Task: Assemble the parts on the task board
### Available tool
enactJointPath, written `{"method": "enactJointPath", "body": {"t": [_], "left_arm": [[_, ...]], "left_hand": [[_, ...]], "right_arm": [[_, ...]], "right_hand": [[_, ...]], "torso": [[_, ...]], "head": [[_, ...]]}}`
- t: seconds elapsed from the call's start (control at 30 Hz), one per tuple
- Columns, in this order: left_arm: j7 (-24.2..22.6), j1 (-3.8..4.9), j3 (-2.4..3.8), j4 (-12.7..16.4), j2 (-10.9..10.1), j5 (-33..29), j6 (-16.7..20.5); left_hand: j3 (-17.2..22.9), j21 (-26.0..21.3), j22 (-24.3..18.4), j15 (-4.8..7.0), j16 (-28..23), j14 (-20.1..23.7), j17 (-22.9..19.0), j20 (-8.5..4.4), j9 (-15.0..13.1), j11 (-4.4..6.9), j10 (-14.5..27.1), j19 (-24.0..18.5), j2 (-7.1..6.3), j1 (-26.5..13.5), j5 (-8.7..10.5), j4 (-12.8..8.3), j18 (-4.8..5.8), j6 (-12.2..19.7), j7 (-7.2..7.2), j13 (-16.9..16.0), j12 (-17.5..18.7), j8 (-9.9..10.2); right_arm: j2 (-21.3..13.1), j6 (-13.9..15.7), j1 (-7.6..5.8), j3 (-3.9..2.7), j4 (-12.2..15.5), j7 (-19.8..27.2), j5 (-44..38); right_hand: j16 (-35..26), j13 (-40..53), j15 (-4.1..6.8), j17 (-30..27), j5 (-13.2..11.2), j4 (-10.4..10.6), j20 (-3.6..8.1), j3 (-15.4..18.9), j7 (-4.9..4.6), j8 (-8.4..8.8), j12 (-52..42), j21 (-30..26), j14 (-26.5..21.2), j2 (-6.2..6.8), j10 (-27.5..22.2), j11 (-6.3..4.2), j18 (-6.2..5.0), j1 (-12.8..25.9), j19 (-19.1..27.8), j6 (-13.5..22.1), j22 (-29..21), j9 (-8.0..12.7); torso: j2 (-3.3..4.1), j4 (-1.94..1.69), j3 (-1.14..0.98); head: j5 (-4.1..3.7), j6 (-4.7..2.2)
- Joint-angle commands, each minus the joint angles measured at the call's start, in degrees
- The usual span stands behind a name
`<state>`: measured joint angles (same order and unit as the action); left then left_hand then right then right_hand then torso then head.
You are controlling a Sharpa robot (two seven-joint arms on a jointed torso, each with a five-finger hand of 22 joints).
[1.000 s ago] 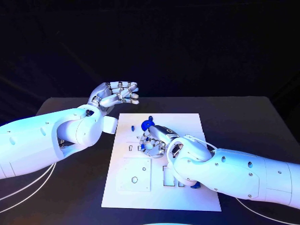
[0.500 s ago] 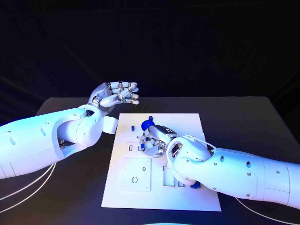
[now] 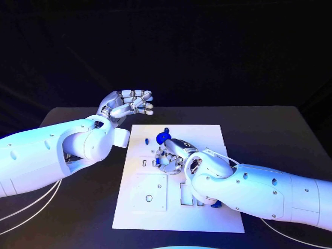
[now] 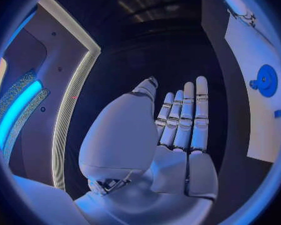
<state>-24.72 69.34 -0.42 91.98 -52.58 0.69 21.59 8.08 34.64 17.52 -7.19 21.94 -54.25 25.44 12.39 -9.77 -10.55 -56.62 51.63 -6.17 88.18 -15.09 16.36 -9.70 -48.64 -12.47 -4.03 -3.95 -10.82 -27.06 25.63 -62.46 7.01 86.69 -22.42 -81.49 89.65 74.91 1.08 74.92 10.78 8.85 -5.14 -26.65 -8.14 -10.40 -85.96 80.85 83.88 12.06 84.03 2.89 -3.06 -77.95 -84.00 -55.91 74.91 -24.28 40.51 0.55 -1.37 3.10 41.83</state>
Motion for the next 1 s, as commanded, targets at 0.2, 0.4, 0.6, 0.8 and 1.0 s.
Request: {"method": "enactJointPath", "body": {"t": [0.2, 0.4, 0.6, 0.8, 1.0], "left_arm": [[-0.26, 0.04, 0.02, -0.02, -0.01, -0.22, -0.99], [-0.17, 0.04, 0.01, -0.03, -0.11, -0.22, -1.02], [0.18, 0.04, 0.01, -0.07, -0.17, -0.05, -0.95], [2.92, 0.05, -0.10, -0.50, -0.39, 2.34, -0.28], [13.67, 0.06, -0.17, -1.94, -0.77, 11.48, -1.82]], "left_hand": [[0.37, 0.55, 0.23, -0.06, 0.28, 0.35, 0.23, -0.03, -0.11, 0.05, -0.09, -0.71, 0.19, 0.09, 0.22, 0.06, -0.61, -0.02, -1.13, 0.02, 0.09, 0.24], [0.37, 0.55, 0.23, -0.06, 0.28, 0.35, 0.23, -0.03, -0.11, 0.05, -0.09, -0.71, 0.19, 0.09, 0.22, 0.06, -0.61, -0.02, -1.13, 0.02, 0.09, 0.24], [0.38, 0.63, 0.28, -0.06, 0.30, 0.34, 0.27, -0.02, -0.12, 0.05, -0.11, -0.76, 0.18, 0.07, 0.22, 0.05, -0.62, -0.03, -1.15, 0.02, 0.09, 0.23], [0.36, 1.94, 0.93, 0.27, 1.61, -1.15, 1.15, -0.19, -0.25, 0.18, -0.56, -0.45, -0.03, -0.28, 0.25, 0.07, -0.75, -0.19, -1.22, -0.06, -0.04, 0.18], [-0.35, 14.22, 7.74, 3.36, 21.23, -8.42, 12.67, -3.09, -2.07, 2.77, -6.34, 4.55, -0.42, -4.75, 0.28, 0.10, -0.72, -0.47, 0.49, -3.82, -7.73, -3.20]], "right_arm": [[0.06, -0.65, 0.07, 0.01, 0.03, 0.68, -0.69], [-0.09, 0.88, 0.07, 0.01, 0.19, 1.28, -0.66], [-0.46, 2.17, 0.07, 0.01, 0.67, 1.89, -0.74], [-3.03, 5.72, -0.12, -0.05, 3.01, 4.18, -0.69], [-9.32, 8.63, -2.43, -0.47, 6.51, 18.41, 5.83]], "right_hand": [[0.35, 9.73, -0.81, 15.08, 0.12, 0.42, -0.48, 0.70, -0.50, 0.74, 1.07, -0.57, 6.12, 1.05, 1.68, 0.93, 0.58, 1.07, -0.39, 1.37, 7.98, 0.36], [0.35, 8.97, -1.27, 15.08, -7.15, 4.08, -1.03, 8.89, -0.85, 1.79, 1.79, -1.02, 6.12, 1.30, 1.01, 1.39, 0.51, 2.55, -0.33, 3.40, 7.91, 0.95], [0.35, 7.73, -1.67, 15.08, -7.92, 8.06, -1.36, 26.70, -1.36, 2.95, 2.91, -1.56, 6.12, -1.01, -0.01, 1.85, 0.44, -0.39, -0.24, 4.76, 7.85, 1.48], [0.35, 7.52, -1.77, 15.08, -7.74, 8.04, -1.44, 27.75, -1.53, 3.29, 3.09, -1.74, 6.12, -1.10, -0.17, 1.98, 0.41, -1.10, -0.18, 5.22, 7.78, 1.67], [-0.25, 6.33, -2.11, 13.33, -3.71, 7.86, -1.83, 26.50, -1.92, 3.76, 4.20, -6.21, 5.66, -2.96, -1.31, 2.34, -0.60, -5.38, 2.13, 5.77, 5.08, 2.24]], "torso": [[0.00, -0.01, 0.01], [0.04, 0.04, 0.00], [-0.02, 0.04, -0.01], [-0.10, -0.03, -0.02], [-0.28, 0.26, 0.02]], "head": [[-0.04, -0.01], [0.01, -0.16], [0.09, -0.22], [0.08, -0.21], [0.46, -0.24]]}}
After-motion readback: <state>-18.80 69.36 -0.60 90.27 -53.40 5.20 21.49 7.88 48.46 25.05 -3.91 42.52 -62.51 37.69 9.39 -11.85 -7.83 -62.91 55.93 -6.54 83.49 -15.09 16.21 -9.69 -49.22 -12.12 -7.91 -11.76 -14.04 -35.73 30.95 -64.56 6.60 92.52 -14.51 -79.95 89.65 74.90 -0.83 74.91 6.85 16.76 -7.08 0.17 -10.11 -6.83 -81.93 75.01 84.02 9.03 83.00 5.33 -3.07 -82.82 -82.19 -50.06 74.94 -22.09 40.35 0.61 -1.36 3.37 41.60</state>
